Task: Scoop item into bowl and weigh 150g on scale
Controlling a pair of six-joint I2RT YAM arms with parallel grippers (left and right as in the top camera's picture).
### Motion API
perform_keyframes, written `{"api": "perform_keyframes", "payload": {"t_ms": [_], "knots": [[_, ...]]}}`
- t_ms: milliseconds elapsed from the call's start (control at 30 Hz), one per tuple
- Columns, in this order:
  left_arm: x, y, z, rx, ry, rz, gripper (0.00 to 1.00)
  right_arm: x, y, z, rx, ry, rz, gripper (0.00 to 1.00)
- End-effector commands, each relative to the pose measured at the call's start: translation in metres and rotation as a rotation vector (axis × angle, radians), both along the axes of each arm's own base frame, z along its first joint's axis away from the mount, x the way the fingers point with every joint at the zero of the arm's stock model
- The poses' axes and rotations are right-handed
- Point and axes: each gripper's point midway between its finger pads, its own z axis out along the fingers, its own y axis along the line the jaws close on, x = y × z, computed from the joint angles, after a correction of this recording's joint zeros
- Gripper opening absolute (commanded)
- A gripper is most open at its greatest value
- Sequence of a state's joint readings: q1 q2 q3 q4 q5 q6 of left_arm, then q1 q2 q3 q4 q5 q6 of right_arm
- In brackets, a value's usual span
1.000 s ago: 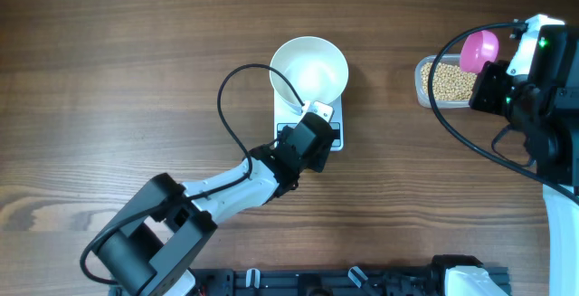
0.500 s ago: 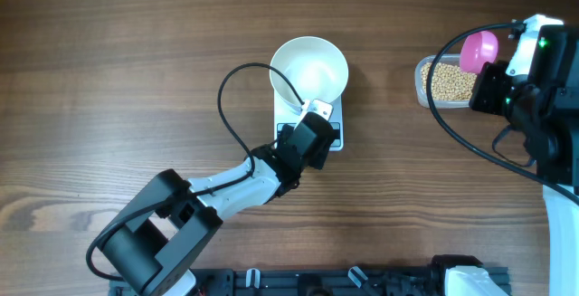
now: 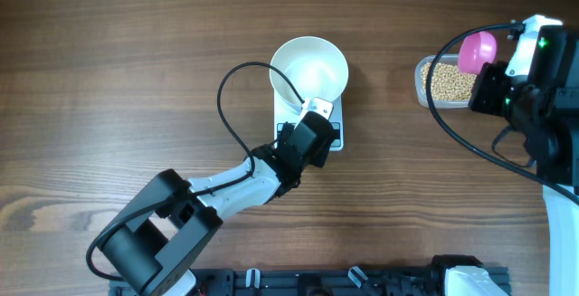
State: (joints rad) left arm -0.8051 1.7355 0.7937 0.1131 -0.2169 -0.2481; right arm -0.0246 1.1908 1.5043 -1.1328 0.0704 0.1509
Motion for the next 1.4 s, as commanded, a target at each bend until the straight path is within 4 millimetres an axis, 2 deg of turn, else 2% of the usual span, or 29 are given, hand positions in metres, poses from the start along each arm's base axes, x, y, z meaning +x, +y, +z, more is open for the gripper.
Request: {"api": "perform_keyframes", "payload": {"t_ms": [0, 200, 433, 767, 967, 1367], "knots": [[0.001, 0.002, -0.004, 0.02, -0.006, 0.006, 0.04, -0.006, 0.002, 0.007, -0.002, -0.004, 0.023, 0.04], [0.001, 0.002, -0.005, 0.022, -0.003, 0.006, 0.04, -0.006, 0.002, 0.007, -0.002, -0.007, 0.023, 0.04], [-0.003, 0.002, -0.018, 0.039, 0.025, -0.002, 0.04, -0.004, 0.002, 0.009, -0.002, -0.017, 0.023, 0.04], [-0.001, 0.001, -0.018, 0.035, 0.019, -0.002, 0.04, -0.002, 0.002, 0.011, -0.003, -0.027, 0.023, 0.04], [-0.002, 0.002, -0.027, 0.048, 0.032, -0.002, 0.04, -0.002, 0.002, 0.011, -0.003, -0.027, 0.023, 0.04], [0.005, 0.007, -0.024, 0.053, 0.009, 0.024, 0.04, -0.002, 0.002, 0.01, -0.002, -0.026, 0.023, 0.04]]}}
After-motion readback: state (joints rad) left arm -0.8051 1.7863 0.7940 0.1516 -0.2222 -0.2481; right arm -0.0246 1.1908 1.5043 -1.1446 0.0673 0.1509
